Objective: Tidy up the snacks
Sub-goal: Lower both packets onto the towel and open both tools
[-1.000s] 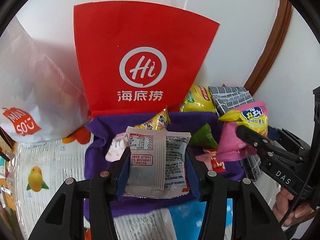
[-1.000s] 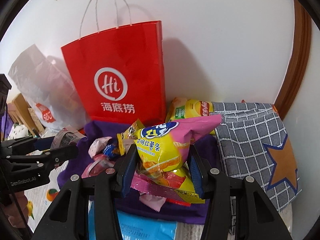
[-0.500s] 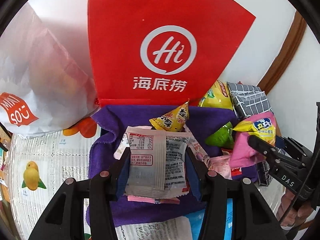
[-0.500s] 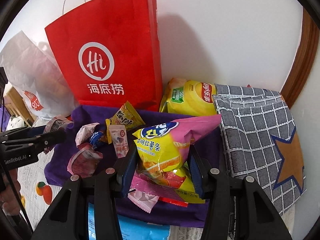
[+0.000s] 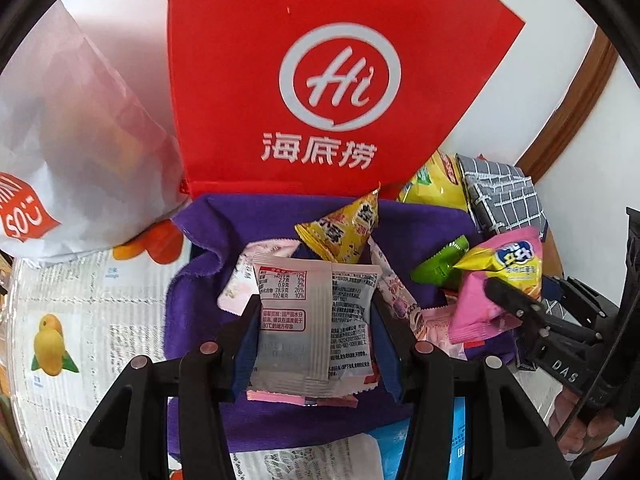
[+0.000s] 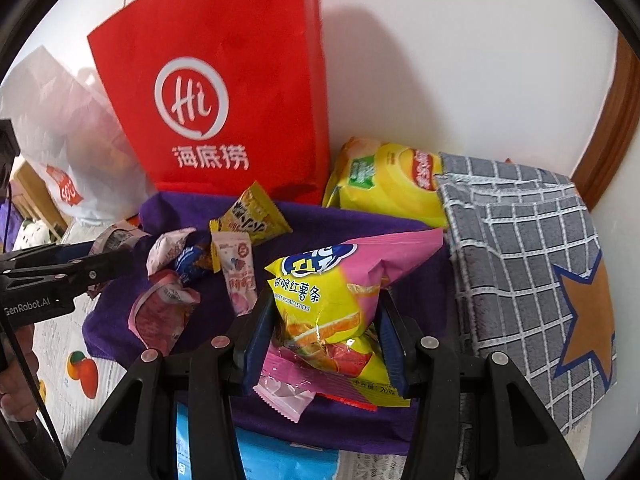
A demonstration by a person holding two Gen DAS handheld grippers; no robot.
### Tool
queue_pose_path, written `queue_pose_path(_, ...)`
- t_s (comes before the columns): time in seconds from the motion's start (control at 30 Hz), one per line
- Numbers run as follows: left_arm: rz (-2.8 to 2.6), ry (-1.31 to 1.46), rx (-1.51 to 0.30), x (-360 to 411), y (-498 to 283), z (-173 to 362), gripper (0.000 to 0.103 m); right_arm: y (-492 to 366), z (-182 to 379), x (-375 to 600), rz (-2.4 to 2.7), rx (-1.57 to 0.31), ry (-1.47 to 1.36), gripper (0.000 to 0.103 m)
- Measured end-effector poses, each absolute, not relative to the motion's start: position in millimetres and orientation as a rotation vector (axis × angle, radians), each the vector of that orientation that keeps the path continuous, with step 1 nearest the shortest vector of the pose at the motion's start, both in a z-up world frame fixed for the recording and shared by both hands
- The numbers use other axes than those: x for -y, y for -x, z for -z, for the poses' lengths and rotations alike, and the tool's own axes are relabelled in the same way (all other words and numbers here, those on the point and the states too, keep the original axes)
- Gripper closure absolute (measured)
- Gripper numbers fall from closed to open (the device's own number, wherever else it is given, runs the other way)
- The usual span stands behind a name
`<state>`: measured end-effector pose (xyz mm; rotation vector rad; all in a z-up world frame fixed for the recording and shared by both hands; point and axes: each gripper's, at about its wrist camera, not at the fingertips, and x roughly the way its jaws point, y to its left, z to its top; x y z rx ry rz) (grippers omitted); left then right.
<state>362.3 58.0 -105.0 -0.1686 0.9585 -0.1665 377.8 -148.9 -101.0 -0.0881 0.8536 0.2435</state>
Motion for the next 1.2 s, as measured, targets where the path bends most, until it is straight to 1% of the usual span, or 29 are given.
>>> queue_pose_path(0.23,0.171,0.158,-1.014,-49.2,-367.9,118.1,0.054,-387.3,122.0,140.0,-0.245,-0.915,0.117,0.054)
queue_pose_path(0.47,0.180,0.139,-1.036,-43.0,-369.1,124.1,0.054,-390.7,129.3,138.1,-0.248,-0.926,0.115,0.053)
queue_pose_path(0.97,0.174,0.139,-1.039,-36.9,-374.4,131.1,0.052,-392.8,130.7,137.7,-0.245,-0.921,0.117,0.053)
queue_pose_path(1.2,0.171,0.145,-1.034,-39.9,-374.1,130.9,0.052,-392.9,131.0,138.3,-0.249,-0.922,0.119,0.052)
